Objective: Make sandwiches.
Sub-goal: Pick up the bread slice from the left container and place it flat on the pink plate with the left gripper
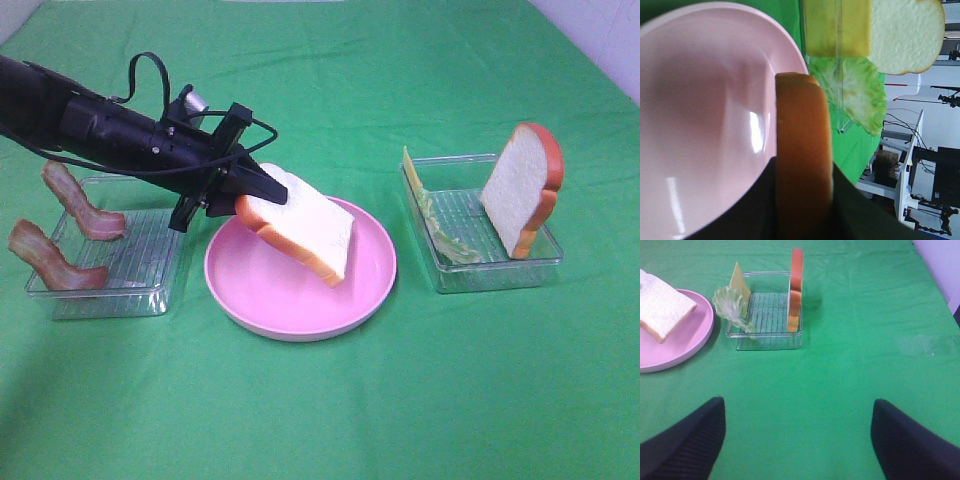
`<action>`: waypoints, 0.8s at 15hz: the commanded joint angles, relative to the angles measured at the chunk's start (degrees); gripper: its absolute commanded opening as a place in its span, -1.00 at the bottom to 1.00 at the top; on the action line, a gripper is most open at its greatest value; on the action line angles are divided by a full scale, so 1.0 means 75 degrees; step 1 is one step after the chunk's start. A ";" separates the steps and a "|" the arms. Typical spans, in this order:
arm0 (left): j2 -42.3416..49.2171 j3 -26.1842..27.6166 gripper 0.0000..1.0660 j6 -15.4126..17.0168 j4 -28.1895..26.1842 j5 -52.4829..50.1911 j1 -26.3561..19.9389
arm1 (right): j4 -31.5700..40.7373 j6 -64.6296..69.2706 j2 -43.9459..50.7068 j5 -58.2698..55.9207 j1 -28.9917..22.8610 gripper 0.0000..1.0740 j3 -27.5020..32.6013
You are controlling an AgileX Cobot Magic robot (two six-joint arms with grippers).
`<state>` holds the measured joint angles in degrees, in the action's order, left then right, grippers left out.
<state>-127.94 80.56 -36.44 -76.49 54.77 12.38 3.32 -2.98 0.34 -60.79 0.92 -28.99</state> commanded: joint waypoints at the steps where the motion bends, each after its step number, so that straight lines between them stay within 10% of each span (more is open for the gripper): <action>1: -0.0122 -0.0008 -1.00 -0.0122 -0.0168 -0.0298 0.0397 | -0.0008 -0.0046 0.0076 0.0000 0.0038 0.41 0.0023; 7: -0.0130 -0.0008 -1.00 -0.0115 -0.0099 -0.0833 0.0642 | -0.0008 -0.0046 0.0076 0.0000 0.0038 0.41 0.0023; 12: 0.0023 0.0000 0.25 -0.0115 0.0092 -0.0588 0.0642 | -0.0008 -0.0046 0.0076 0.0000 0.0038 0.41 0.0023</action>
<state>-128.17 80.56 -37.07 -75.06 49.27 16.90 3.32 -2.98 0.34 -60.79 0.92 -28.99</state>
